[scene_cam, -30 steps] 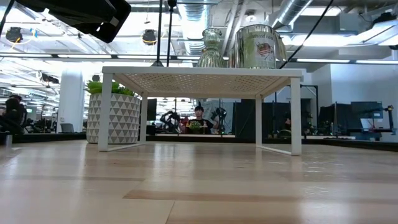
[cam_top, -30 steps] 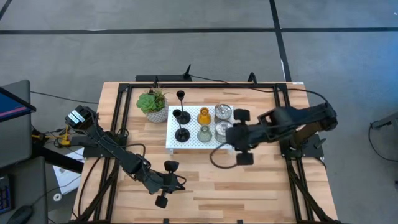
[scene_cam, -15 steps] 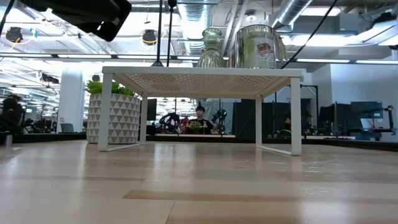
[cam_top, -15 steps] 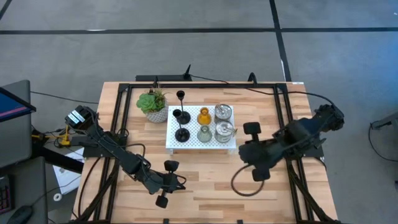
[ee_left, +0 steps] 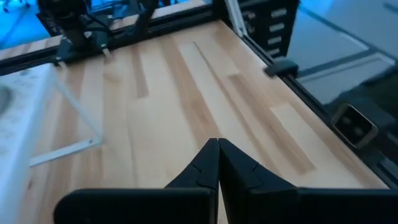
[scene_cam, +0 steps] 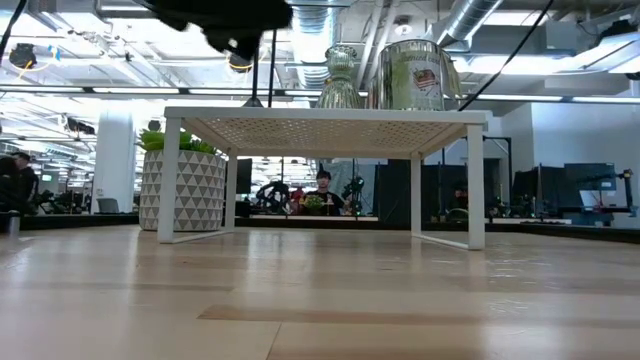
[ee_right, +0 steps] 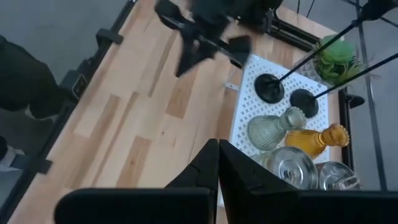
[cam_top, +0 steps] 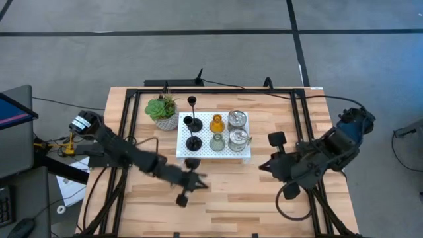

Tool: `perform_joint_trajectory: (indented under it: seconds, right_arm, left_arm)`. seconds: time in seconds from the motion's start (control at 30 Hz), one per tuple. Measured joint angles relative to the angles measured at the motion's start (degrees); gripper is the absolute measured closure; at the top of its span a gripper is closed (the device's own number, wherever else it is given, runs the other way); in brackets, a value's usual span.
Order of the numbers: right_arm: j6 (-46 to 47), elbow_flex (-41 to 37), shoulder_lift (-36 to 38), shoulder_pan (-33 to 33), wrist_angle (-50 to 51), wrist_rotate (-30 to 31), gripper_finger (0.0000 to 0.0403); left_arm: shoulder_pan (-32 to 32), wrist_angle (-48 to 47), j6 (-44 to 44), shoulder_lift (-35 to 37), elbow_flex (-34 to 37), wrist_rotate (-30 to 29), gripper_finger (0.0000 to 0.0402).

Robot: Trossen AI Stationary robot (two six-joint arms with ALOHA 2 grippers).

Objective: Pick & Place candle stick holders
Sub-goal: Return to Home Position

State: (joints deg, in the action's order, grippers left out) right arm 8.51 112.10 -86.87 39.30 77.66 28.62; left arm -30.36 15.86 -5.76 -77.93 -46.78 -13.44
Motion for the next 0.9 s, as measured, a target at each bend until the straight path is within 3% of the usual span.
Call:
perform_joint_trajectory:
  seconds: [0.1,0.27,0.57,0.9]
  right_arm:
    - [-1.21,-2.52,0.54,0.27,-1.41,0.07,0.0402]
    - [-1.39,-15.22,6.93,-0.27,-9.73,-0.87,0.0402]
    - [0.55,-40.77,28.50,-0.27,-30.88,-3.19,0.0403]
    - [0.57,-54.63,44.41,-1.71,-38.32,-3.04,0.0403]
  left_arm:
    - [5.58,1.20,-0.60,0.81,0.00,5.07,0.0399]
    - [10.78,2.07,-3.37,4.70,0.00,6.00,0.0399]
    - [10.40,-3.16,-8.59,18.23,0.00,6.36,0.0399]
    - [10.48,-16.51,-8.61,32.66,0.02,3.84,0.0399]
